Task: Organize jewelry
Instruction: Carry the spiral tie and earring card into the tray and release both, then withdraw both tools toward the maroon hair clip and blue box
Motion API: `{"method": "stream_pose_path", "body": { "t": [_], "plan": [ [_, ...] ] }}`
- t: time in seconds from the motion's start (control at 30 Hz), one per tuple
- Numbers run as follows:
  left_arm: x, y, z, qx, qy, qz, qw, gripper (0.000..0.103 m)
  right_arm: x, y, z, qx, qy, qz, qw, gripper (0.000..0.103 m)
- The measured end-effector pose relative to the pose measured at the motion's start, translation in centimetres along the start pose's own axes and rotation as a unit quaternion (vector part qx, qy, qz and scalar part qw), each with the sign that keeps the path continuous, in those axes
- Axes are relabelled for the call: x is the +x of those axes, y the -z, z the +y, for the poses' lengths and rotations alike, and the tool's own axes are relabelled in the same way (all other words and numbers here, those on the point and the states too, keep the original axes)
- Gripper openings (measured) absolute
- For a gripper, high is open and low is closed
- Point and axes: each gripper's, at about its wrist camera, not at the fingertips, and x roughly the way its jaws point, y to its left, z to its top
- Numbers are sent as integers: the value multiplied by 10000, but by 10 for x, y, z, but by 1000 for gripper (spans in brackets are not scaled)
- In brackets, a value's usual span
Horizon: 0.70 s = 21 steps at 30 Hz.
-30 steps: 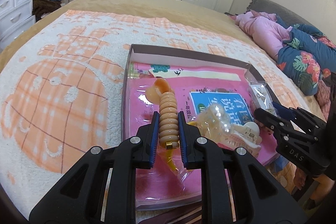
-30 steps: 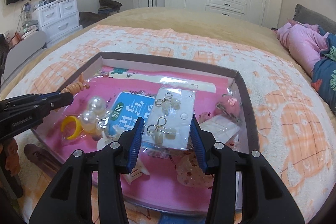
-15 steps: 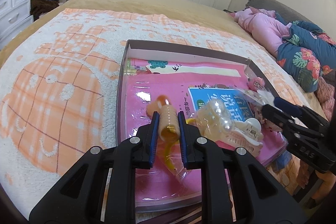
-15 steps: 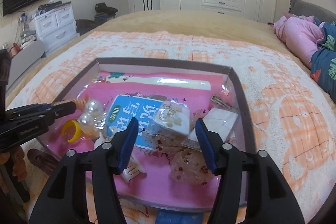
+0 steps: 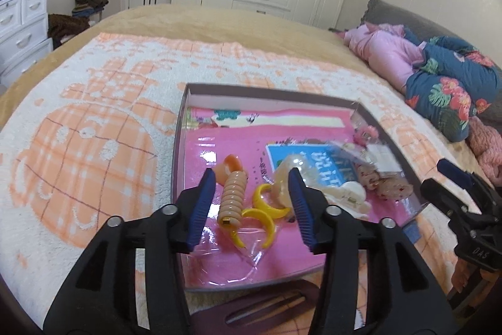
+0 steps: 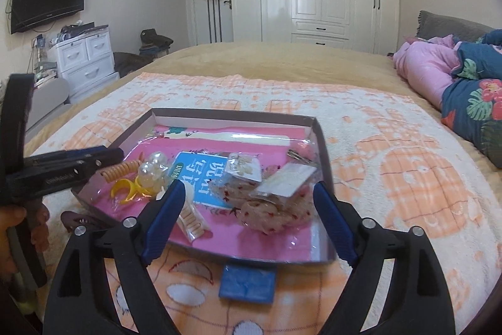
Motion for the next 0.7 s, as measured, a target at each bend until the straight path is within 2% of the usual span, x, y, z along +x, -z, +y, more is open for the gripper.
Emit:
{"method": "stream_pose_path", "body": {
  "t": [0.13,0.37,0.7],
  "plan": [
    [-18,-1,-6,32,18,-222,9997,54,-13,5,-3,58,51,-81,9999,83],
    [-42,2,-14,53,83,-477,9988,63,-31,9,-6,51,142,-199,9997,85],
    [-63,11,-17,86,56,-583,9982,74,-49,20,-3,-49,141,-224,9996,87]
  ]
}}
